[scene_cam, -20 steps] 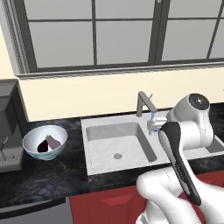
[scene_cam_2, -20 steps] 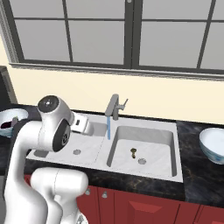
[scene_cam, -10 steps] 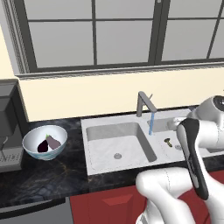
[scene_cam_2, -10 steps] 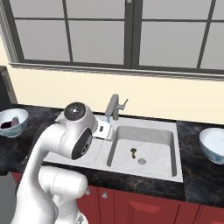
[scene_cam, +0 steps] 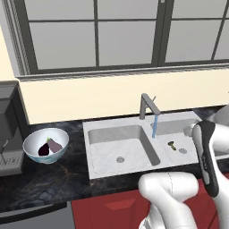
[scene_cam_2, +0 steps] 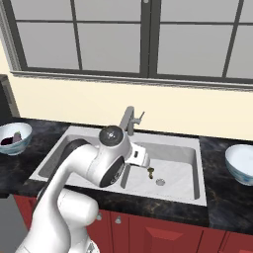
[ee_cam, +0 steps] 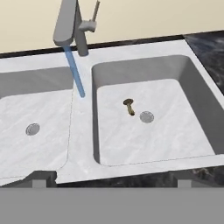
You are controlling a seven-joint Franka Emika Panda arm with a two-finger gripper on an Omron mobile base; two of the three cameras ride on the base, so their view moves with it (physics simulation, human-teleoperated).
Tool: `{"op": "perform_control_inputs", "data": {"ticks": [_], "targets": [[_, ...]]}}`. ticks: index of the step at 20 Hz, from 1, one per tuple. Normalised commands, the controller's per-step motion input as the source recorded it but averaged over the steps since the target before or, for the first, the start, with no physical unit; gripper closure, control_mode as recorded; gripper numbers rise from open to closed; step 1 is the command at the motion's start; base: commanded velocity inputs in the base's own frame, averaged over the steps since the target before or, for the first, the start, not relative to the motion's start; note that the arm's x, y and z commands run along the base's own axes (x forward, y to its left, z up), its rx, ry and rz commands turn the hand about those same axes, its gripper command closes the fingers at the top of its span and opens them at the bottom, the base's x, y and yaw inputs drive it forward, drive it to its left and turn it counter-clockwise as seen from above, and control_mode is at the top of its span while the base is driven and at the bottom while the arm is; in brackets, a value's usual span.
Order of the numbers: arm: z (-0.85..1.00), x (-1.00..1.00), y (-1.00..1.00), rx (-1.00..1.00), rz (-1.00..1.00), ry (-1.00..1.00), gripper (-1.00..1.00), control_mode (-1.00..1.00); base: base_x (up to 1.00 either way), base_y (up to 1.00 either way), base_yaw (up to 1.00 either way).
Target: Pick the eggplants from the sink and place them in one bowl. Place the mushroom in the other bowl. Then turn off the sink faucet.
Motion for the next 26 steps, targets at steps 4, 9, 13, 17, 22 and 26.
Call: {"op": "perform_control_inputs", "data": {"ticks": [4, 9, 13, 17, 22, 26], "targets": [[-0.38, 0.33, -0.18, -0.04, 0.0, 0.11, -1.0, -1.0, 0.0, 0.0, 0.0], [-0.41, 0.37, -0.21, -0.03, 0.0, 0.12, -1.0, -1.0, 0.0, 0.0, 0.0], [-0.38, 0.41, -0.23, 0.0, 0.03, 0.1, -1.0, -1.0, 0.0, 0.0, 0.0], [-0.34, 0.48, -0.11, 0.0, 0.14, 0.11, -1.0, -1.0, 0.0, 0.0, 0.0], [-0.31, 0.37, -0.13, 0.0, 0.17, 0.1, -1.0, -1.0, 0.0, 0.0, 0.0], [-0.34, 0.31, -0.12, 0.0, 0.14, 0.1, -1.0, -1.0, 0.0, 0.0, 0.0]]}}
